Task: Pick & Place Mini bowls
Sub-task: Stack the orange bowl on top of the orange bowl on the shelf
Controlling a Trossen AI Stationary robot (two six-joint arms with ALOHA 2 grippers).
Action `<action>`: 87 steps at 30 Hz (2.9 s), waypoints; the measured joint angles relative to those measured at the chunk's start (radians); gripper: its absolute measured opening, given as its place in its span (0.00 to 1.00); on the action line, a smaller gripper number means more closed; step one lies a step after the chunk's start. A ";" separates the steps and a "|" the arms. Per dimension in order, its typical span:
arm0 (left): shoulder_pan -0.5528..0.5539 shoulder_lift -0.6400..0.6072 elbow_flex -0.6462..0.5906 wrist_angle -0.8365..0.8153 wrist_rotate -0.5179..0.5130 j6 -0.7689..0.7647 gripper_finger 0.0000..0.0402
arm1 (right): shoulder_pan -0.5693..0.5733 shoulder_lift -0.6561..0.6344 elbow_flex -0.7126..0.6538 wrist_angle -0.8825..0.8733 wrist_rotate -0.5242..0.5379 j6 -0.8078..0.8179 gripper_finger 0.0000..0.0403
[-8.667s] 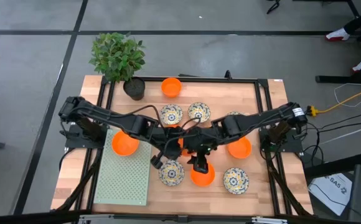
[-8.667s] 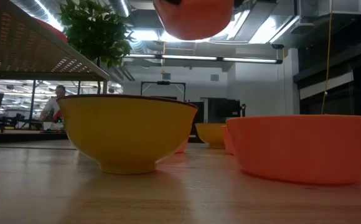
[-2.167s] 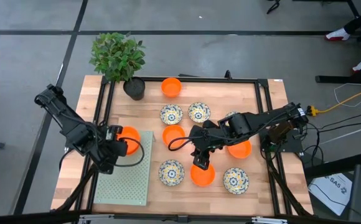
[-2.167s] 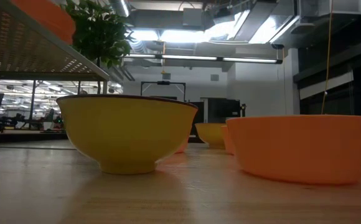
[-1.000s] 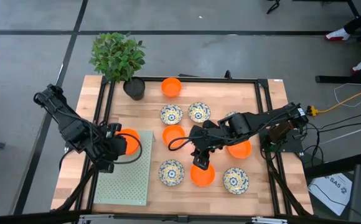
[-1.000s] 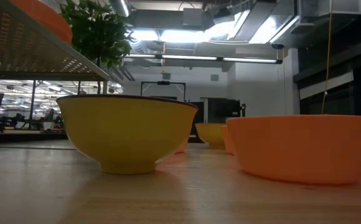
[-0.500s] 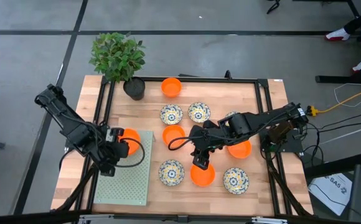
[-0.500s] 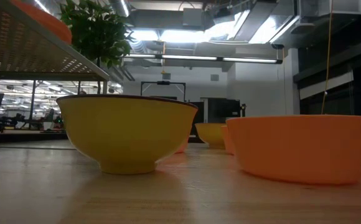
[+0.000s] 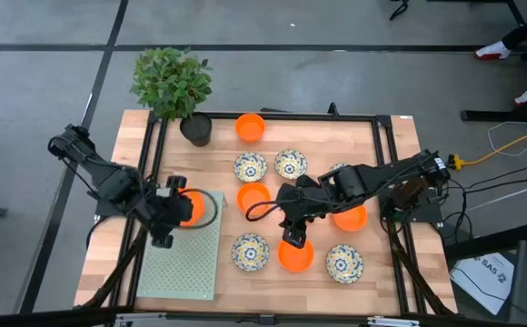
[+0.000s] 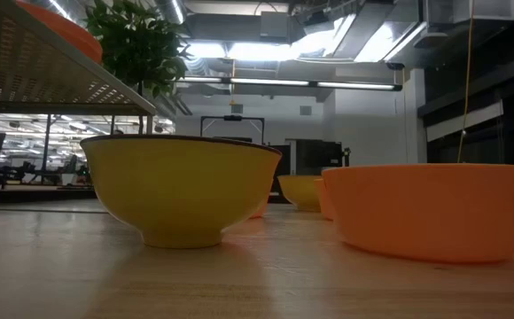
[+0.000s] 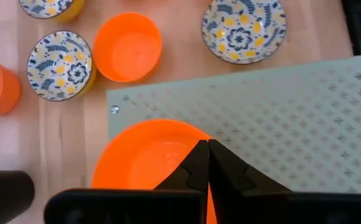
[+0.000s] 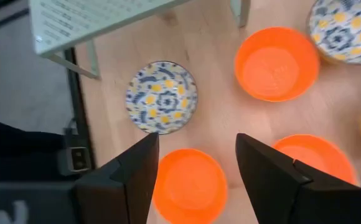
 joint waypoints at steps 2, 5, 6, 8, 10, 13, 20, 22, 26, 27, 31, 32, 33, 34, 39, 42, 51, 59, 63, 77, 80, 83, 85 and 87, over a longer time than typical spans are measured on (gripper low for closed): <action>0.049 0.000 0.006 0.000 0.018 0.046 0.00 | 0.022 0.000 0.000 -0.029 0.076 -0.010 0.53; 0.121 0.000 0.020 0.000 0.022 0.121 0.01 | 0.062 0.000 0.000 -0.099 0.188 0.023 0.53; 0.146 -0.002 0.027 0.001 0.023 0.151 0.00 | 0.074 0.000 0.000 -0.118 0.210 0.044 0.53; 0.202 -0.005 0.041 0.016 0.029 0.213 0.00 | 0.092 0.000 0.000 -0.150 0.232 0.075 0.53; 0.274 -0.005 0.051 0.048 0.050 0.275 0.00 | 0.098 0.000 0.000 -0.167 0.239 0.092 0.53; 0.387 -0.005 0.055 0.109 0.111 0.343 0.01 | 0.094 0.000 -0.007 -0.177 0.243 0.099 0.53; 0.594 0.011 0.055 0.212 0.181 0.426 0.01 | 0.064 -0.063 -0.203 0.005 0.181 0.100 0.53; 0.630 0.025 0.057 0.269 0.181 0.444 0.00 | 0.050 -0.096 -0.280 0.098 0.165 0.093 0.53; 0.676 0.086 0.072 0.329 0.207 0.489 0.01 | -0.004 -0.166 -0.407 0.251 0.153 0.066 0.53; 0.683 0.111 0.091 0.331 0.208 0.497 0.01 | -0.021 -0.182 -0.434 0.274 0.152 0.059 0.53; 0.709 0.234 0.200 0.333 0.198 0.526 0.00 | -0.094 -0.231 -0.520 0.321 0.149 0.042 0.53; 0.720 0.265 0.228 0.333 0.198 0.537 0.00 | -0.112 -0.239 -0.535 0.324 0.146 0.031 0.53; 0.731 0.297 0.257 0.330 0.198 0.551 0.00 | -0.131 -0.245 -0.549 0.326 0.140 0.020 0.53; 0.743 0.327 0.285 0.332 0.196 0.564 0.01 | -0.150 -0.250 -0.564 0.333 0.134 0.007 0.53; 0.818 0.455 0.384 0.332 0.191 0.607 0.00 | -0.241 -0.257 -0.624 0.354 0.076 -0.069 0.53; 0.870 0.510 0.407 0.334 0.184 0.614 0.01 | -0.289 -0.257 -0.661 0.354 0.048 -0.115 0.53; 1.014 0.620 0.408 0.332 0.217 0.597 0.14 | -0.428 -0.269 -0.748 0.429 -0.137 -0.364 0.53; 1.060 0.721 0.408 0.337 0.236 0.622 0.32 | -0.538 -0.379 -0.857 0.547 -0.185 -0.375 0.53; 1.062 0.774 0.408 0.358 0.237 0.632 0.37 | -0.565 -0.422 -0.885 0.584 -0.184 -0.368 0.53; 1.108 0.929 0.408 0.415 0.223 0.593 0.39 | -0.579 -0.431 -0.886 0.592 -0.132 -0.365 0.53; 1.119 0.929 0.408 0.424 0.213 0.592 0.39 | -0.585 -0.431 -0.886 0.595 -0.133 -0.365 0.53; 1.126 0.929 0.408 0.436 0.206 0.588 0.39 | -0.587 -0.431 -0.886 0.603 -0.132 -0.366 0.53; 1.131 0.929 0.408 0.436 0.210 0.584 0.39 | -0.587 -0.431 -0.886 0.610 -0.132 -0.370 0.53; 1.131 0.934 0.408 0.439 0.218 0.584 0.39 | -0.587 -0.431 -0.886 0.614 -0.132 -0.372 0.53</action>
